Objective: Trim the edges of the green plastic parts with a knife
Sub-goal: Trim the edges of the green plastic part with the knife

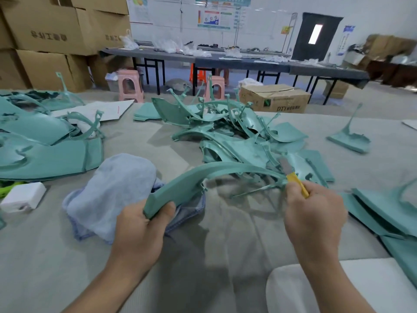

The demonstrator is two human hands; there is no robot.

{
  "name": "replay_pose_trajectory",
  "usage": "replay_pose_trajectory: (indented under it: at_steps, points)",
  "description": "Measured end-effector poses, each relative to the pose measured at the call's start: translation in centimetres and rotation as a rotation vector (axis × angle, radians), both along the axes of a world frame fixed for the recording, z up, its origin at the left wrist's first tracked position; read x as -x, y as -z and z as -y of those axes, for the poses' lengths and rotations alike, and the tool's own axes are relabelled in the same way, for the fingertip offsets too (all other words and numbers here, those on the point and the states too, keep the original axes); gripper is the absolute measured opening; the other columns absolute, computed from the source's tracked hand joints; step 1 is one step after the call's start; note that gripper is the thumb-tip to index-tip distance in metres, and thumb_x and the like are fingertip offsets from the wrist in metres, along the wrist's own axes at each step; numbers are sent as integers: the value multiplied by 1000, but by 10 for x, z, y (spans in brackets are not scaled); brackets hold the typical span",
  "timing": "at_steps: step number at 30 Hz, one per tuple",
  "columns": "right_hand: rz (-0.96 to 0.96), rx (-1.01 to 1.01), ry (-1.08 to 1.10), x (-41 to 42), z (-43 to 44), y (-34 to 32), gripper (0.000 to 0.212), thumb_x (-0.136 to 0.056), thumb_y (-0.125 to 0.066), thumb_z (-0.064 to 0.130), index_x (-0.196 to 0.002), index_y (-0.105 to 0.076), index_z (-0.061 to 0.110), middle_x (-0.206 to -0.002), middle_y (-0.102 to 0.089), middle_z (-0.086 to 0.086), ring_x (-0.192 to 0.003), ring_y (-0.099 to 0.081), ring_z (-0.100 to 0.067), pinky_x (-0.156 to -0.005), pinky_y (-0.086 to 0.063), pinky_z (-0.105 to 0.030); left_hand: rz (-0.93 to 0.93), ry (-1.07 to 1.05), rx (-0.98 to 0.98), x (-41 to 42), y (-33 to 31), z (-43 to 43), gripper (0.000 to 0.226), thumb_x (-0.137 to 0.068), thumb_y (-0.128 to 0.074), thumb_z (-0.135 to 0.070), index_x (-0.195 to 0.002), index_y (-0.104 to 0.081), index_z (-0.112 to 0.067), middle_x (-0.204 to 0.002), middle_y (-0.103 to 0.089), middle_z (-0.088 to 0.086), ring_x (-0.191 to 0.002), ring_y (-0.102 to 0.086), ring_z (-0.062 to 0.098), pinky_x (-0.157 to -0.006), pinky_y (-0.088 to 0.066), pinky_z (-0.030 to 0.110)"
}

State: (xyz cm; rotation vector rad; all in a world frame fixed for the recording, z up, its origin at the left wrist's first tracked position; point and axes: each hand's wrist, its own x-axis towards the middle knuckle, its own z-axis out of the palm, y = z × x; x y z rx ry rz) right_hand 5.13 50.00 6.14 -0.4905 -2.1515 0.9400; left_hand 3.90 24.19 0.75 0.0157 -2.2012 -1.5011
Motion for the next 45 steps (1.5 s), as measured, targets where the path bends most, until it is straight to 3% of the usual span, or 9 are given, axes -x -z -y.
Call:
replay_pose_trajectory:
  at_steps: [3, 7, 12, 17, 25, 28, 32, 41, 45]
  points:
    - [-146, 78, -65, 1, 8, 7, 43, -90, -53, 33, -60, -38, 7, -47, -37, -4, -49, -37, -18, -48, -32, -24, 20, -12, -229, 2, -7, 5, 11, -74, -73, -24, -70, -75, -14, -63, -71, -11, -51, -57, 2, -47, -45, 12]
    - [-297, 233, -303, -4, 24, 10, 37, -91, -56, 39, -66, -58, 12, -55, -55, -6, -46, -43, -18, -45, -36, -34, 166, -8, -553, 14, -17, 40, 14, -80, -71, -3, -85, -77, -15, -71, -69, 23, -49, -57, 31, -39, -45, 35]
    - [-66, 505, -618, -4, 54, 27, 21, -96, -68, 15, -77, -76, 16, -68, -69, -9, -59, -56, -20, -57, -47, -32, 303, -72, -707, 30, -19, 72, 17, -84, -67, 1, -98, -74, -6, -85, -78, 11, -62, -73, 24, -51, -58, 35]
    - [395, 810, -857, 13, 71, 34, 33, -99, -61, 12, -74, -81, 12, -78, -70, -7, -75, -52, -25, -67, -46, -31, 164, -279, -504, 41, -17, 76, 16, -75, -80, -7, -73, -77, -23, -75, -77, -8, -65, -71, 16, -73, -59, 47]
    - [90, 850, -409, 53, 17, 40, 21, -100, -63, 29, -97, -83, 24, -145, -60, -4, -140, -48, -21, -112, -39, -51, 46, -212, -329, 27, -26, 70, 25, -63, -75, -28, -80, -76, -46, -77, -75, -21, -64, -67, -1, -68, -55, 33]
    - [65, 795, -349, 46, 10, 44, 22, -100, -63, 26, -90, -82, 23, -100, -75, 9, -102, -60, -18, -86, -47, -39, 2, -138, -216, 19, -24, 52, 22, -67, -72, -27, -84, -75, -38, -73, -74, -16, -58, -63, -1, -56, -53, 24]
    - [-81, 744, -399, 28, 22, 40, 35, -102, -53, 13, -75, -75, 10, -70, -73, -11, -55, -51, -14, -51, -41, -21, -11, -71, -10, 17, -10, 39, 23, -83, -79, -10, -69, -68, -24, -77, -72, -21, -62, -64, -2, -56, -48, 12]
    - [-268, 1067, -246, 14, 37, 34, 30, -101, -53, 14, -76, -70, 18, -53, -58, -3, -49, -50, -12, -44, -39, -20, -53, -165, 152, 13, 1, 40, 29, -85, -78, -20, -61, -61, -18, -53, -62, -5, -66, -61, 5, -52, -41, 11]
    - [-228, 680, -413, 8, 49, 34, 37, -106, -52, 17, -76, -72, 22, -50, -55, -2, -46, -47, -12, -43, -35, -18, -85, -100, 321, 6, -2, 33, 28, -84, -76, -17, -63, -59, -18, -60, -61, -22, -53, -53, -8, -51, -36, 2]
